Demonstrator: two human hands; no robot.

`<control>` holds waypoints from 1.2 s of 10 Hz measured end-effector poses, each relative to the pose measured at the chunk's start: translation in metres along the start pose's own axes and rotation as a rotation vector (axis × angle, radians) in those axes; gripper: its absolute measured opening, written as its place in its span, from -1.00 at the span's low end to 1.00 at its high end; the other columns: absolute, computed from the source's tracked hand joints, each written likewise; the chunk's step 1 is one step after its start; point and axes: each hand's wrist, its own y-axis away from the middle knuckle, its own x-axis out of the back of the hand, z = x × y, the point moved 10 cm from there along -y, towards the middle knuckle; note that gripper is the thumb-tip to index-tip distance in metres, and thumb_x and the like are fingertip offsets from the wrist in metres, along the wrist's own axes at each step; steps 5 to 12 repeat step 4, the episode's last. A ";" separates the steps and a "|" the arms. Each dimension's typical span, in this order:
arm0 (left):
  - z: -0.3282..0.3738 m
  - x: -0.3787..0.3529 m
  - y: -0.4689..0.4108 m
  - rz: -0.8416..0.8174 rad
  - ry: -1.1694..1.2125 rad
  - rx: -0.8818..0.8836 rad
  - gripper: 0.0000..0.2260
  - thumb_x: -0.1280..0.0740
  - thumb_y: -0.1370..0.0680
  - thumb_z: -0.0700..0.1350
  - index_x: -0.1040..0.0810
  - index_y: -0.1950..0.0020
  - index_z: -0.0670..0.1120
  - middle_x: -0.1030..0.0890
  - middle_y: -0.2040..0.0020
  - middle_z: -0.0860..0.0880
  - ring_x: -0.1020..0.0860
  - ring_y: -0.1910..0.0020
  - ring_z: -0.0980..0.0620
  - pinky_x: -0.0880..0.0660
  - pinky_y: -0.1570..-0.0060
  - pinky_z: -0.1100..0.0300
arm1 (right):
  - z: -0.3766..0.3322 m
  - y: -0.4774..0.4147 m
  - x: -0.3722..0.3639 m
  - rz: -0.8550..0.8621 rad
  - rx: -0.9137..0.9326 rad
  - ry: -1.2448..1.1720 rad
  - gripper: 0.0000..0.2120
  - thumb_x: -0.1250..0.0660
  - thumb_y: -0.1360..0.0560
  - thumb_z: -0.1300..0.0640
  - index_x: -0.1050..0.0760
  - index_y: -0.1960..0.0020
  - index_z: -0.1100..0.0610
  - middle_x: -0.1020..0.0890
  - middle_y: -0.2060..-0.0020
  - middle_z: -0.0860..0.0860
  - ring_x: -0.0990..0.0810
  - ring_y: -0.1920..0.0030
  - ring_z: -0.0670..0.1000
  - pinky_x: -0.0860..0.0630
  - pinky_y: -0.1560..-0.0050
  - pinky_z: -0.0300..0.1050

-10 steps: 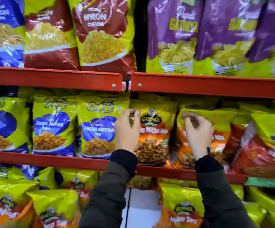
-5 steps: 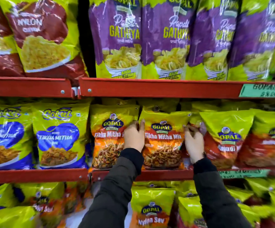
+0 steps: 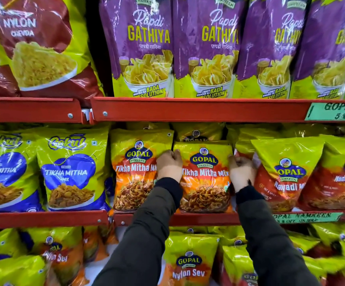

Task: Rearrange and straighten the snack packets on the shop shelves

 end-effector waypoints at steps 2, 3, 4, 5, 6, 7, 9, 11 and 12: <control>0.004 0.021 0.007 -0.040 0.012 -0.002 -0.54 -0.20 -0.62 0.12 -0.33 0.42 -0.07 -0.39 0.44 -0.02 -0.38 0.43 -0.04 -0.28 0.29 0.13 | -0.027 0.021 0.027 0.033 -0.021 0.077 -0.64 -0.29 -0.62 0.03 -0.65 -0.05 0.34 -0.67 -0.14 0.28 -0.65 -0.05 0.25 -0.35 0.08 -0.14; 0.000 0.048 0.023 -0.021 0.205 -0.088 -0.61 -0.25 -0.61 0.08 -0.60 0.18 -0.21 -0.66 0.25 -0.14 -0.61 0.24 -0.12 -0.53 0.14 0.07 | -0.037 0.047 0.046 0.055 0.005 0.176 -0.64 -0.21 -0.64 0.06 -0.62 -0.14 0.32 -0.62 -0.26 0.31 -0.59 -0.22 0.32 -0.45 -0.09 -0.03; -0.006 0.085 0.048 0.038 0.241 -0.138 -0.64 -0.25 -0.61 0.07 -0.63 -0.03 -0.22 -0.71 0.03 -0.16 -0.63 0.11 -0.05 -0.52 0.05 0.13 | -0.062 0.093 0.055 0.065 0.067 0.173 -0.63 -0.21 -0.65 0.01 -0.59 -0.25 0.23 -0.65 -0.21 0.27 -0.61 -0.24 0.26 -0.45 -0.10 -0.06; -0.006 0.085 0.048 0.038 0.241 -0.138 -0.64 -0.25 -0.61 0.07 -0.63 -0.03 -0.22 -0.71 0.03 -0.16 -0.63 0.11 -0.05 -0.52 0.05 0.13 | -0.062 0.093 0.055 0.065 0.067 0.173 -0.63 -0.21 -0.65 0.01 -0.59 -0.25 0.23 -0.65 -0.21 0.27 -0.61 -0.24 0.26 -0.45 -0.10 -0.06; -0.006 0.085 0.048 0.038 0.241 -0.138 -0.64 -0.25 -0.61 0.07 -0.63 -0.03 -0.22 -0.71 0.03 -0.16 -0.63 0.11 -0.05 -0.52 0.05 0.13 | -0.062 0.093 0.055 0.065 0.067 0.173 -0.63 -0.21 -0.65 0.01 -0.59 -0.25 0.23 -0.65 -0.21 0.27 -0.61 -0.24 0.26 -0.45 -0.10 -0.06; -0.006 0.085 0.048 0.038 0.241 -0.138 -0.64 -0.25 -0.61 0.07 -0.63 -0.03 -0.22 -0.71 0.03 -0.16 -0.63 0.11 -0.05 -0.52 0.05 0.13 | -0.062 0.093 0.055 0.065 0.067 0.173 -0.63 -0.21 -0.65 0.01 -0.59 -0.25 0.23 -0.65 -0.21 0.27 -0.61 -0.24 0.26 -0.45 -0.10 -0.06; -0.006 0.085 0.048 0.038 0.241 -0.138 -0.64 -0.25 -0.61 0.07 -0.63 -0.03 -0.22 -0.71 0.03 -0.16 -0.63 0.11 -0.05 -0.52 0.05 0.13 | -0.062 0.093 0.055 0.065 0.067 0.173 -0.63 -0.21 -0.65 0.01 -0.59 -0.25 0.23 -0.65 -0.21 0.27 -0.61 -0.24 0.26 -0.45 -0.10 -0.06; -0.006 0.085 0.048 0.038 0.241 -0.138 -0.64 -0.25 -0.61 0.07 -0.63 -0.03 -0.22 -0.71 0.03 -0.16 -0.63 0.11 -0.05 -0.52 0.05 0.13 | -0.062 0.093 0.055 0.065 0.067 0.173 -0.63 -0.21 -0.65 0.01 -0.59 -0.25 0.23 -0.65 -0.21 0.27 -0.61 -0.24 0.26 -0.45 -0.10 -0.06; -0.006 0.085 0.048 0.038 0.241 -0.138 -0.64 -0.25 -0.61 0.07 -0.63 -0.03 -0.22 -0.71 0.03 -0.16 -0.63 0.11 -0.05 -0.52 0.05 0.13 | -0.062 0.093 0.055 0.065 0.067 0.173 -0.63 -0.21 -0.65 0.01 -0.59 -0.25 0.23 -0.65 -0.21 0.27 -0.61 -0.24 0.26 -0.45 -0.10 -0.06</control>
